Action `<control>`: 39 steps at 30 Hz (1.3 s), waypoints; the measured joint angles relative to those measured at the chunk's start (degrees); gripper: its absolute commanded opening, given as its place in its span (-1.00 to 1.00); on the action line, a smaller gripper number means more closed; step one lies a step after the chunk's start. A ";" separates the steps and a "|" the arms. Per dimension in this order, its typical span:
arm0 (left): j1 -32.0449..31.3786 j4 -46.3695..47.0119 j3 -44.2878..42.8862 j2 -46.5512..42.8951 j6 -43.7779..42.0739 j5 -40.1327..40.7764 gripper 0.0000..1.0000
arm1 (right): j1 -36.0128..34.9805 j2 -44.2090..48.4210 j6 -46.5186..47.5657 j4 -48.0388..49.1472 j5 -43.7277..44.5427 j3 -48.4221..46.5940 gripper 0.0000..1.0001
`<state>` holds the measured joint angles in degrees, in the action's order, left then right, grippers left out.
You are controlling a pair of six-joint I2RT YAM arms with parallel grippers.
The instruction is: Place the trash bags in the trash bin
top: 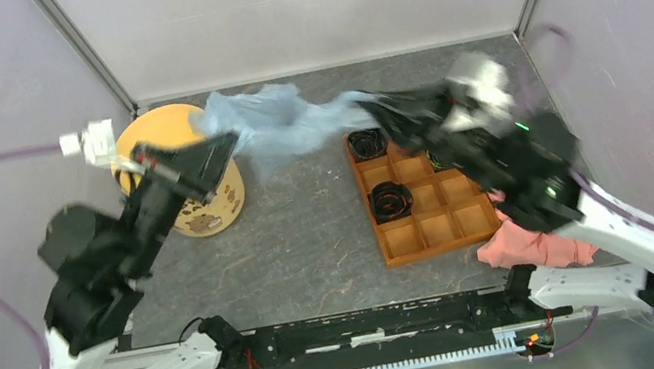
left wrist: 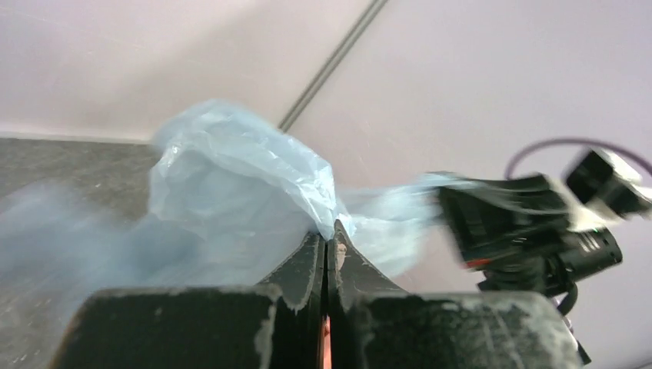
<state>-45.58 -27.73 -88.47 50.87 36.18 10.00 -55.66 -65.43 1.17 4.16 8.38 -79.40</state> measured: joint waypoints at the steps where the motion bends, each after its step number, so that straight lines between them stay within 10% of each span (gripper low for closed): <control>1: -0.09 2.03 5.14 -3.93 0.09 0.96 -0.96 | -0.94 6.75 0.87 6.01 -2.56 7.23 -0.99; 5: -0.04 0.57 27.76 -17.35 5.16 6.45 -0.96 | -0.31 15.98 -0.85 24.35 -3.15 29.83 -0.99; 10: -0.15 -10.45 47.41 -15.96 10.01 6.19 -0.96 | 0.26 -0.28 -6.23 16.22 -3.91 45.40 -0.99; 15: -0.15 -14.25 28.24 -9.57 5.90 5.01 -0.96 | 0.31 -4.85 -2.25 -4.61 -2.71 27.74 -0.99; 19: -0.15 -3.72 5.95 -2.01 1.27 0.02 -0.96 | 0.09 -3.98 0.57 0.63 -4.79 8.00 -0.99; 26: -0.13 0.79 34.27 -19.89 4.92 -0.87 -0.94 | -0.26 15.76 -2.34 18.29 -5.77 37.73 -0.99; 30: -0.15 -7.48 52.24 -29.11 11.39 -0.94 -0.42 | -0.20 8.92 -5.01 14.49 -4.66 51.67 -0.99; 34: -0.15 -15.61 55.06 -37.31 16.02 -0.74 0.70 | -0.15 6.40 -5.35 9.49 -4.07 54.18 -0.99; 39: -0.15 -21.22 45.42 -36.22 16.22 0.63 1.00 | -0.15 6.21 -5.29 9.40 -5.38 51.60 -0.96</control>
<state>-45.74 -48.95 -43.05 14.66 52.40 10.63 -55.81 -59.22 -4.12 13.56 3.01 -27.79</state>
